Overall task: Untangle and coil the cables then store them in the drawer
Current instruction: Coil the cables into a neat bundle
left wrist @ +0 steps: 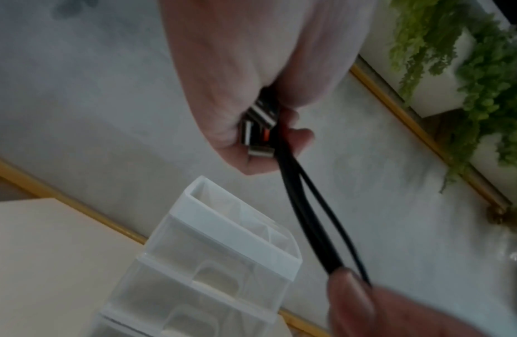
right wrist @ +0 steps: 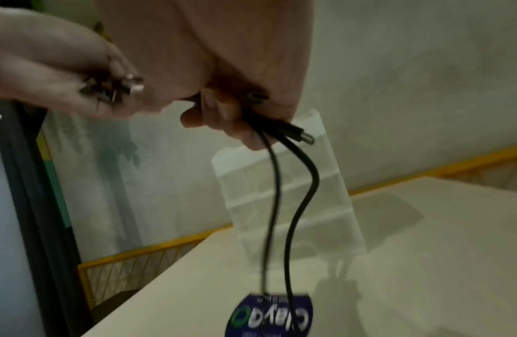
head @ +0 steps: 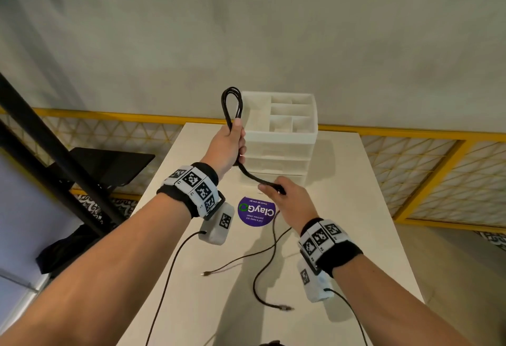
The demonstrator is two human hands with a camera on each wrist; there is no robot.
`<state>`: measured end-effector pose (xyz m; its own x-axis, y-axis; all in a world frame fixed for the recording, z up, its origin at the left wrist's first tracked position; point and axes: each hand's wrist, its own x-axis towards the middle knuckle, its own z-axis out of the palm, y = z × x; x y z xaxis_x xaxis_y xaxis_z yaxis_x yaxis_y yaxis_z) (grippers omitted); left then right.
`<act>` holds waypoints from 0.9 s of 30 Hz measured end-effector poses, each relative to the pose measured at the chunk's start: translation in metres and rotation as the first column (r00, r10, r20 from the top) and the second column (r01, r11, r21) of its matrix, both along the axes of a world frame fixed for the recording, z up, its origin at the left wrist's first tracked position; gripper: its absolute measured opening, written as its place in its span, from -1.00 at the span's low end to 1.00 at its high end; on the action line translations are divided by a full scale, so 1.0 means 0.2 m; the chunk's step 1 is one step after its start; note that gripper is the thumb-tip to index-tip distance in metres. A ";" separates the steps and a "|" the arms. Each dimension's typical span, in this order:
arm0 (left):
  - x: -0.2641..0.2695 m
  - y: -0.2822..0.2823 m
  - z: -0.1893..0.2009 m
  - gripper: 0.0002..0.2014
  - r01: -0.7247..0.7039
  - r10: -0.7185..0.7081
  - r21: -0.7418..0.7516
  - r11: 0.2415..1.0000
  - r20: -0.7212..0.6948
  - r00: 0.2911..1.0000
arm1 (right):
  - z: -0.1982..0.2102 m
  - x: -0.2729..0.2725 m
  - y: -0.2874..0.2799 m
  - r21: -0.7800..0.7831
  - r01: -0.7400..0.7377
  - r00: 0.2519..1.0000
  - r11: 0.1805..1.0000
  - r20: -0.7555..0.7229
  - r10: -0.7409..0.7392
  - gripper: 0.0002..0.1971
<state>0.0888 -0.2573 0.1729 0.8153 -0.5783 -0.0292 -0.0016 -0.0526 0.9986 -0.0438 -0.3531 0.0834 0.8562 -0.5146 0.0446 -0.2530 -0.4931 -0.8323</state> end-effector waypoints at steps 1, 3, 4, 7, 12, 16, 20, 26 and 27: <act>0.01 0.01 0.00 -0.66 0.006 -0.009 0.056 0.998 0.046 0.999 | 0.04 0.00 -0.02 -0.016 -0.018 1.000 1.000 0.009 0.019 -0.67; 0.01 0.02 -0.01 -0.67 0.044 -0.064 0.162 0.986 0.121 0.991 | 0.12 -0.02 -0.04 -0.004 -0.080 0.996 0.997 0.042 0.080 -0.84; 0.01 0.02 -0.01 -0.67 0.067 -0.106 0.229 0.971 0.163 0.981 | 0.17 -0.02 -0.05 0.002 -0.106 0.992 0.994 0.068 0.105 -0.87; -0.02 0.03 -0.03 -0.59 0.190 -0.261 0.355 0.915 0.165 0.951 | 0.29 -0.01 -0.07 -0.056 -0.119 0.978 0.991 0.164 0.126 -0.92; -0.08 0.04 0.00 -0.65 0.422 -0.487 0.398 0.814 0.073 0.870 | 0.37 0.05 -0.11 -0.129 -0.136 0.973 0.982 0.168 0.157 -0.92; -0.10 0.03 0.01 -0.60 0.401 -0.591 0.600 0.692 0.151 0.793 | 0.39 0.07 -0.11 -0.169 -0.165 0.973 0.972 0.136 0.188 -0.87; -0.11 0.02 -0.02 -0.78 0.378 -0.622 0.656 0.653 0.180 0.762 | 0.40 0.09 -0.12 -0.213 -0.159 0.972 0.964 0.140 0.191 -0.82; -0.10 0.02 -0.04 -0.71 0.415 -0.542 0.572 0.708 0.063 0.838 | 0.32 0.04 -0.20 -0.396 -0.077 0.952 0.915 0.243 0.185 -0.73; -0.10 0.02 -0.04 -0.71 0.423 -0.542 0.561 0.712 0.055 0.838 | 0.31 0.04 -0.19 -0.499 -0.042 0.958 0.866 0.226 0.176 -0.68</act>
